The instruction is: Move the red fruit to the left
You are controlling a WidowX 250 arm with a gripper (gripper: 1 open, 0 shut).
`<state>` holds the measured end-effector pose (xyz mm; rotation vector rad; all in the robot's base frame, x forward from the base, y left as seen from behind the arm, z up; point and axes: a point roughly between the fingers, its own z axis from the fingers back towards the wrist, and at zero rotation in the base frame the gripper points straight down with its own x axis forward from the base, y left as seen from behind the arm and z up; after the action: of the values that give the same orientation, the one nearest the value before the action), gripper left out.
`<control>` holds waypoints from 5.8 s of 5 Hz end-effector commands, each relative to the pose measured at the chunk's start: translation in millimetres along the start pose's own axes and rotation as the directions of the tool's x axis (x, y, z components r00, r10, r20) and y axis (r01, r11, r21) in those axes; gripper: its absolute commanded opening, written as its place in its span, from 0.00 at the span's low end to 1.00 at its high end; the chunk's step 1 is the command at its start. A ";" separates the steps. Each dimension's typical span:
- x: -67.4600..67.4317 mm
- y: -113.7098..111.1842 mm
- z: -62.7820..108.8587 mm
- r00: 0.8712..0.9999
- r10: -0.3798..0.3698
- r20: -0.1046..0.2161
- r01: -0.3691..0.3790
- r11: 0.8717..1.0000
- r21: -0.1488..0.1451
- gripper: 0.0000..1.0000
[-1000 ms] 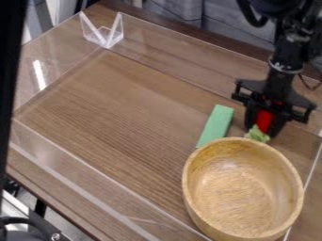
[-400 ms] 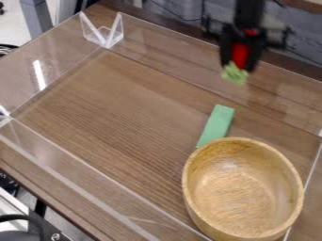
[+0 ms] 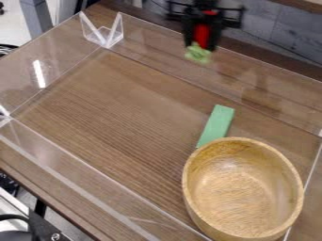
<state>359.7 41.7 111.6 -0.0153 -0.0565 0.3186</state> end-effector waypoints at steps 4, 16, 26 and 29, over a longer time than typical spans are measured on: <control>24.7 62.7 -22.9 0.998 -0.005 0.062 0.002 0.999 0.043 0.00; -1.1 38.8 -1.7 0.978 0.174 0.115 -0.169 0.984 -0.049 0.00; 7.1 98.1 1.2 0.960 0.256 0.109 -0.254 0.967 -0.033 0.00; 15.9 81.6 9.6 0.957 0.274 0.099 -0.274 0.962 -0.012 0.00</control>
<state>341.2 121.0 94.0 -0.0135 -0.0740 0.5988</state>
